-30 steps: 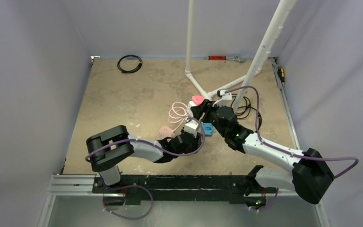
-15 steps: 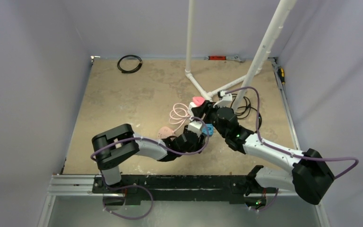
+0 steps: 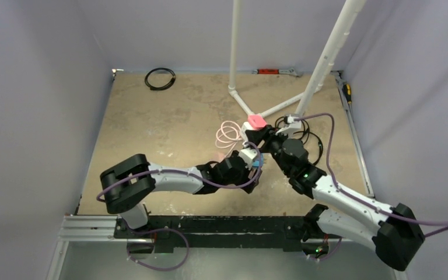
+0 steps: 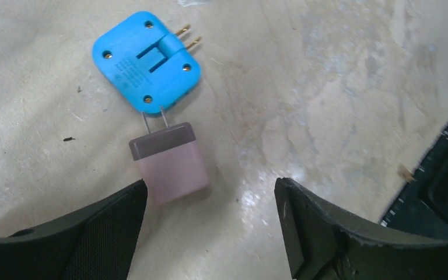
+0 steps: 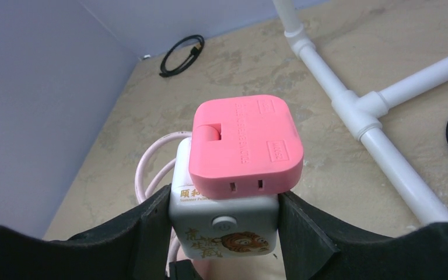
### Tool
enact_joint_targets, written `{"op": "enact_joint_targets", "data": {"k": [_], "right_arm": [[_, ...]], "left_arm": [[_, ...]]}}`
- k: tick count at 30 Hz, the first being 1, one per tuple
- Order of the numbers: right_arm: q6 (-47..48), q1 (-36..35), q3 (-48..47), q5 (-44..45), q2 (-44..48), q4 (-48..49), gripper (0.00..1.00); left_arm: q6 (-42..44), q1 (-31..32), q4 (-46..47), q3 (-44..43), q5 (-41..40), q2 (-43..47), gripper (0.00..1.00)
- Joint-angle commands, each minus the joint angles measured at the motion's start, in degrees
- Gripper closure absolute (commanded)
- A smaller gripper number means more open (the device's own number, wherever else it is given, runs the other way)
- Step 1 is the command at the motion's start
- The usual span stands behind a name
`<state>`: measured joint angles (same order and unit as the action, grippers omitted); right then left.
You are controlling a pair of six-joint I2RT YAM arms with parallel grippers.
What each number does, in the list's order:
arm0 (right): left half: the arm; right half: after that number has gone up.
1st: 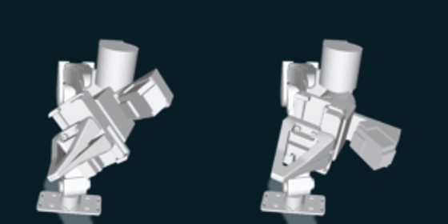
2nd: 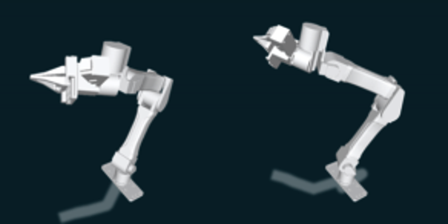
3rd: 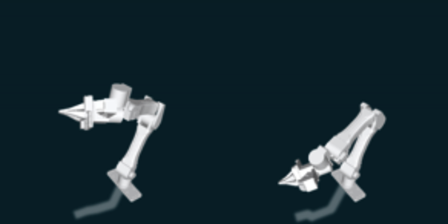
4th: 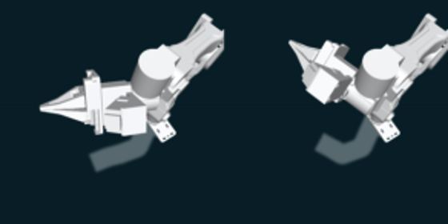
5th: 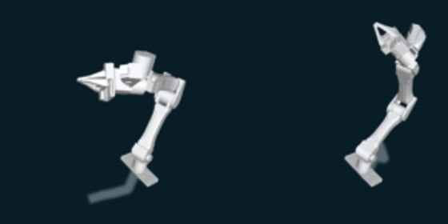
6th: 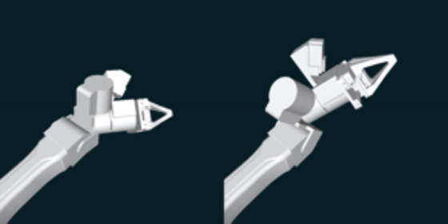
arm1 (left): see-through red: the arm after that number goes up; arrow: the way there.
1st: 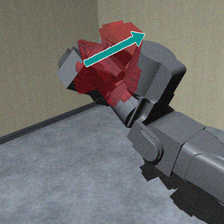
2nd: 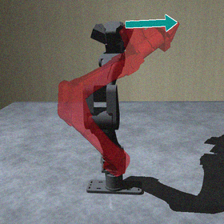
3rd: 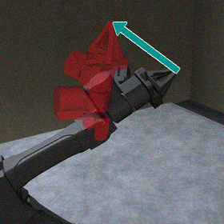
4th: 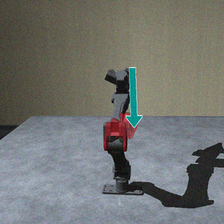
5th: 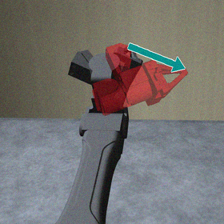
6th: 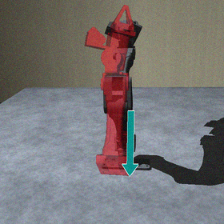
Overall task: Pull the plug off the socket
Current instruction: Place the plug at the center of the board, then remove the plug from the socket.
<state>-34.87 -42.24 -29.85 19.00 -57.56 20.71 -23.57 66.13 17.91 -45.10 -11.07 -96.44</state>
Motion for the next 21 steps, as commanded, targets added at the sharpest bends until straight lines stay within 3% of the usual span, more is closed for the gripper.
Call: {"op": "enact_joint_targets", "data": {"k": [1,7,16,21], "right_arm": [[1.2,-0.4,1.1,0.0,6.8,7.6,1.00],[2.1,-0.3,1.5,1.5,8.2,6.6,1.00],[-0.4,-0.4,1.1,0.4,5.6,7.2,1.00],[0.2,-0.4,3.6,-3.5,6.7,11.6,1.00]], "left_arm": [[5.9,0.4,-10.4,-8.9,13.1,6.9,0.20],[6.4,0.4,-20.7,-9.2,20.1,14.8,0.19],[6.5,0.1,-26.1,-9.9,22.8,23.7,0.19],[6.8,-6.3,-32.4,-13.8,25.1,26.7,0.19]]}}
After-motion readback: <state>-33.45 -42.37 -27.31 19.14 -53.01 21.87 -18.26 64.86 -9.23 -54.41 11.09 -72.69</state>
